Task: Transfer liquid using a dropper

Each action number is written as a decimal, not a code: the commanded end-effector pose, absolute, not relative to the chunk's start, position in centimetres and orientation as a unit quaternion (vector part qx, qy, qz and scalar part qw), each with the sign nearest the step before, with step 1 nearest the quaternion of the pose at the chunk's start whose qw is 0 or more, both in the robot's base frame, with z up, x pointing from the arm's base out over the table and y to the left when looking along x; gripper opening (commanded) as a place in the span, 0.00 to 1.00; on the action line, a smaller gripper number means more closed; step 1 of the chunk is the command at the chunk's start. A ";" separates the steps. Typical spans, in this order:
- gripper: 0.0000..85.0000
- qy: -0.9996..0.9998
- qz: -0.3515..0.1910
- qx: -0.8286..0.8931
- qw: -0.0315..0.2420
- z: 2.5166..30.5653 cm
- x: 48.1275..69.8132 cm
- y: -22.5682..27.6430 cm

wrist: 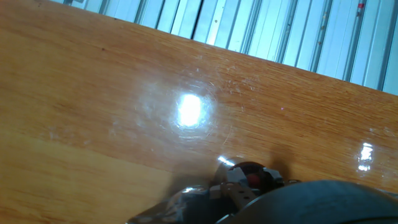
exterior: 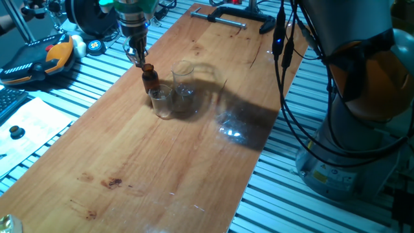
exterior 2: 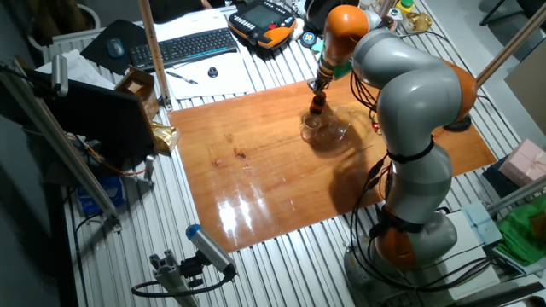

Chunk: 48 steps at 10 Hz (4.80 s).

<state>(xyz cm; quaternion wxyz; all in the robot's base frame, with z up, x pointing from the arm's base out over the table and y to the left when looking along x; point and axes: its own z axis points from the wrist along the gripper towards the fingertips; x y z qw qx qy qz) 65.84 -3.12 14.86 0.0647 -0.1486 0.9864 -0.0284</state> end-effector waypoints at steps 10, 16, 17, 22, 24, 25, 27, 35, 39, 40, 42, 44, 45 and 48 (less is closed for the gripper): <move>0.32 0.985 -0.042 -0.156 0.064 14.2 65.6 -3.2; 0.31 0.985 -0.042 -0.155 0.056 14.2 65.8 -3.1; 0.31 0.986 -0.040 -0.154 0.047 14.2 65.8 -3.1; 0.31 0.988 -0.040 -0.148 0.027 14.2 65.9 -3.1; 0.31 0.988 -0.046 -0.146 0.021 14.2 66.0 -3.0; 0.30 0.988 -0.048 -0.146 0.018 14.2 66.0 -2.9; 0.27 0.988 -0.049 -0.148 0.016 14.2 66.0 -2.9; 0.15 0.986 -0.047 -0.157 0.016 14.0 66.0 -2.9; 0.01 0.985 -0.046 -0.166 0.016 14.5 66.1 -2.9; 0.01 0.984 -0.050 -0.167 0.016 14.9 66.1 -2.9; 0.01 0.984 -0.057 -0.169 0.015 15.6 66.0 -2.8; 0.01 0.984 -0.057 -0.168 0.014 15.4 66.0 -2.8; 0.01 0.984 -0.055 -0.167 0.012 15.2 66.0 -2.8; 0.22 0.985 -0.061 -0.158 0.009 15.2 66.0 -2.8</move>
